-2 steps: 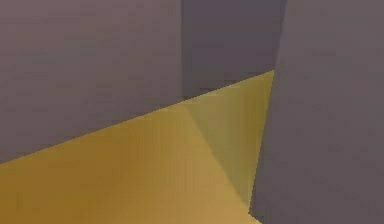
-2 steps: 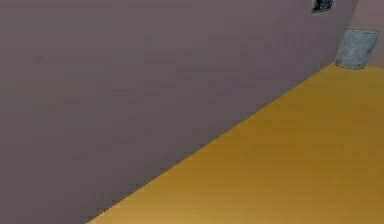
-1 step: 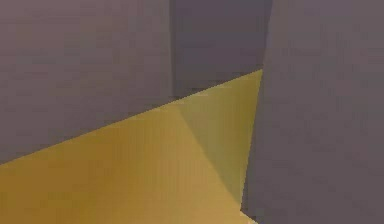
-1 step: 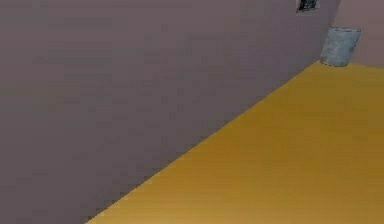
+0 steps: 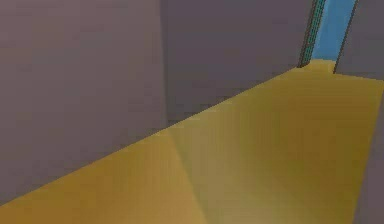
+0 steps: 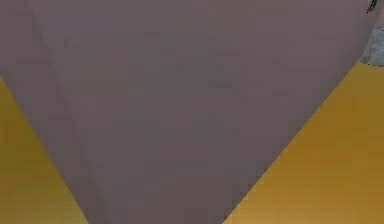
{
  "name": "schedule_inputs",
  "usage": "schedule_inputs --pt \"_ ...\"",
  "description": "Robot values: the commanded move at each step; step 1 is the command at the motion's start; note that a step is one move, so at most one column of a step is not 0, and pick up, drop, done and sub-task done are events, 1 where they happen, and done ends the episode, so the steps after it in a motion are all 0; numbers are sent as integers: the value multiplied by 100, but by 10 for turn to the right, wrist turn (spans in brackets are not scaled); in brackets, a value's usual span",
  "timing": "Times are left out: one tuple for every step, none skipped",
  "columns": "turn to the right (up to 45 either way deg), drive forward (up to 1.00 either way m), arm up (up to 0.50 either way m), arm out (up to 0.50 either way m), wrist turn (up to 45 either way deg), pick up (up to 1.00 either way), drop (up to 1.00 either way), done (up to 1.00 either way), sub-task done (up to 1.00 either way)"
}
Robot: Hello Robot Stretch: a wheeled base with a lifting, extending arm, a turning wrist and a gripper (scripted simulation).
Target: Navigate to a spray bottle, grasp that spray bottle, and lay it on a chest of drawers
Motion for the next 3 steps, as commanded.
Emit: schedule_inputs --pt "60 0 0 0 0 0 0 0 0" --pt "0 25 0 0 0 0 0 0 0" --pt "240 0 0 0 0 0 0 0 0"
